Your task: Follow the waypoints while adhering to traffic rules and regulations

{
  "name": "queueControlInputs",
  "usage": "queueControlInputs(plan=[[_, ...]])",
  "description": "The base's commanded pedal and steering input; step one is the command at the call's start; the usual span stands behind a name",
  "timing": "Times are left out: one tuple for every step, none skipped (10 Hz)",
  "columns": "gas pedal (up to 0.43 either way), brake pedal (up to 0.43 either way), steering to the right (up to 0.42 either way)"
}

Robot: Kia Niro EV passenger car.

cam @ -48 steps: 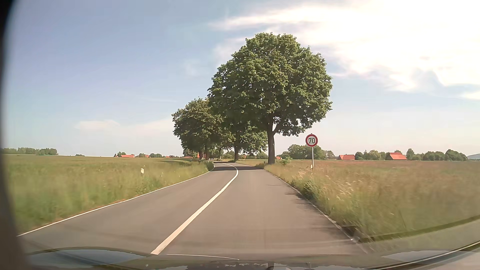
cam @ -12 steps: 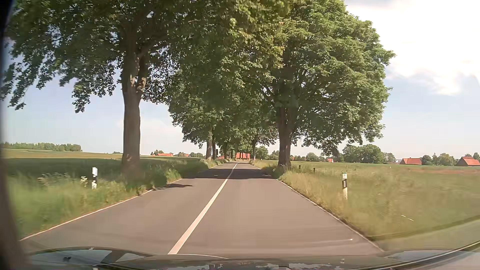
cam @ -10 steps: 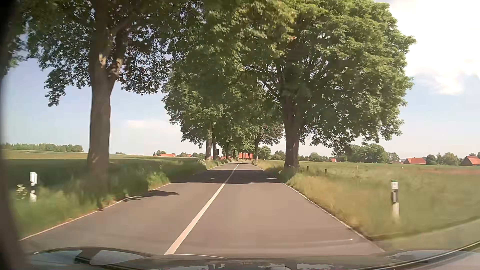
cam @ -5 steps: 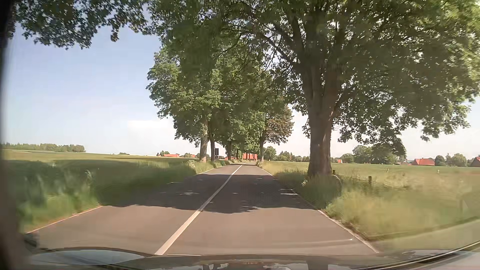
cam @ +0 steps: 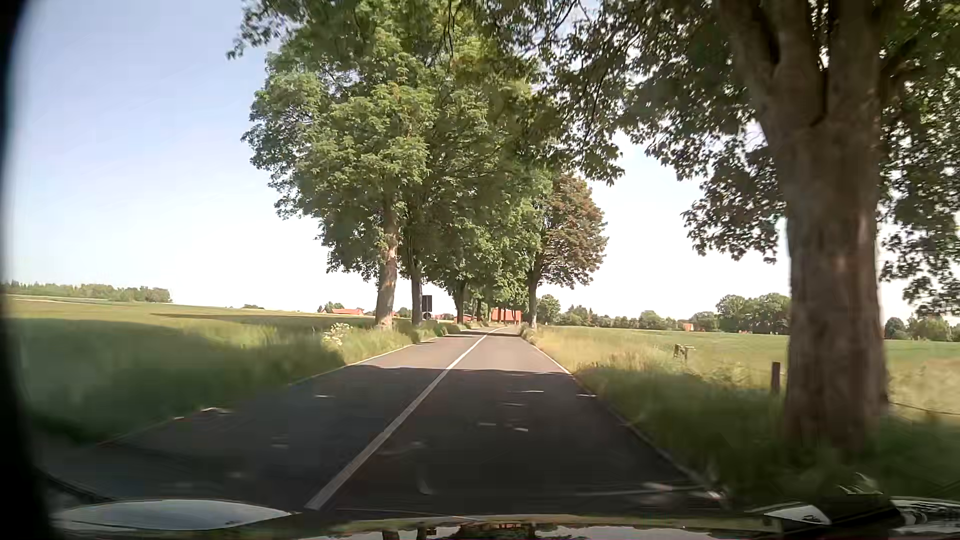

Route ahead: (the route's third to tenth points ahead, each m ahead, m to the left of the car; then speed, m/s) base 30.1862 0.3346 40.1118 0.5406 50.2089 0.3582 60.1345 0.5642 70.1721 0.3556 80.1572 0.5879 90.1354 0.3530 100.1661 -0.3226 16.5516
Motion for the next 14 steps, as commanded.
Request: queueControlInputs(plan=[[0.138,0.000,-0.004],[0.138,0.000,-0.004],[0.138,0.000,-0.004],[0.138,0.000,-0.004],[0.138,0.000,-0.004],[0.138,0.000,-0.003],[0.138,0.000,-0.002],[0.138,0.000,-0.002],[0.138,0.000,-0.002],[0.138,0.000,-0.002],[0.138,0.000,-0.001],[0.138,0.000,-0.002],[0.130,0.000,-0.002],[0.130,0.000,-0.001]])
